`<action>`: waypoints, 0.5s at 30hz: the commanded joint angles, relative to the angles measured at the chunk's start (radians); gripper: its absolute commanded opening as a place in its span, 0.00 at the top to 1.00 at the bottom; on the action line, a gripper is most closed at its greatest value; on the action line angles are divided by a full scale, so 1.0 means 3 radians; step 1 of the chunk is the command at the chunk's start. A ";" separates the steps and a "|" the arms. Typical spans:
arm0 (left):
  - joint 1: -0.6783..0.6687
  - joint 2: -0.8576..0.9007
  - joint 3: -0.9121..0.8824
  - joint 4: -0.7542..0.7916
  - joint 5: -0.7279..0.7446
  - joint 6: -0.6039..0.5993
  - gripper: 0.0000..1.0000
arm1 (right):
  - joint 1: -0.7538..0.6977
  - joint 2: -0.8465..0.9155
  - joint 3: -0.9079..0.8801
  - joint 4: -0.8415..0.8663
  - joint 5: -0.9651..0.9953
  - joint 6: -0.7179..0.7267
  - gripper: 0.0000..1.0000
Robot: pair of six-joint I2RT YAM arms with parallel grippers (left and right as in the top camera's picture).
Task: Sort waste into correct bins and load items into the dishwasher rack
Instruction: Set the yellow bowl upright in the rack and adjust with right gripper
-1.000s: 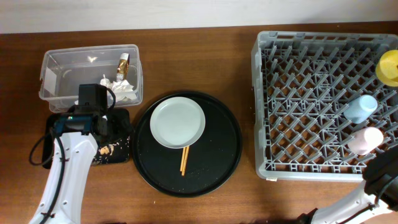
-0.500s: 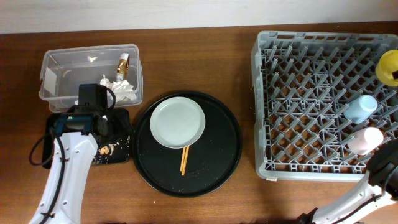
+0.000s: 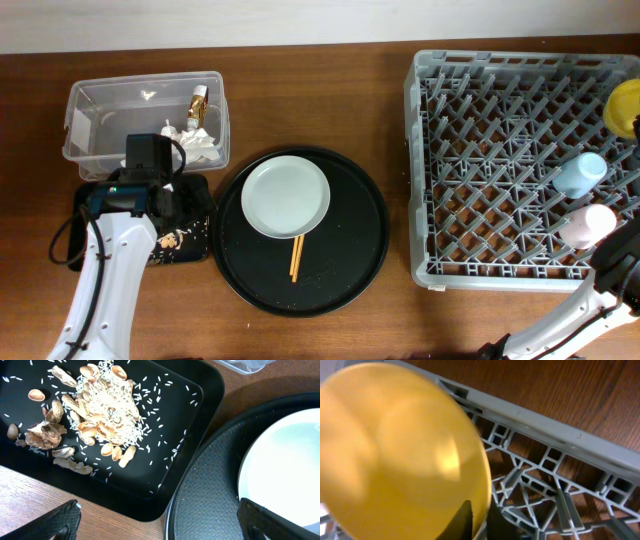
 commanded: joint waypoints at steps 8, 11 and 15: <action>0.0017 -0.0050 0.0001 0.0008 0.0025 -0.0042 0.01 | 0.0038 -0.0383 0.0023 0.0122 0.0155 -0.0624 0.96; 0.0017 -0.0050 0.0001 0.0008 0.0025 -0.0042 0.01 | 0.0258 -0.0585 0.0024 0.0187 0.0926 -0.1026 0.96; 0.0017 -0.0050 0.0001 0.0008 0.0027 -0.0042 0.01 | 0.0782 -0.0587 0.0023 0.0141 0.2510 -0.1132 0.96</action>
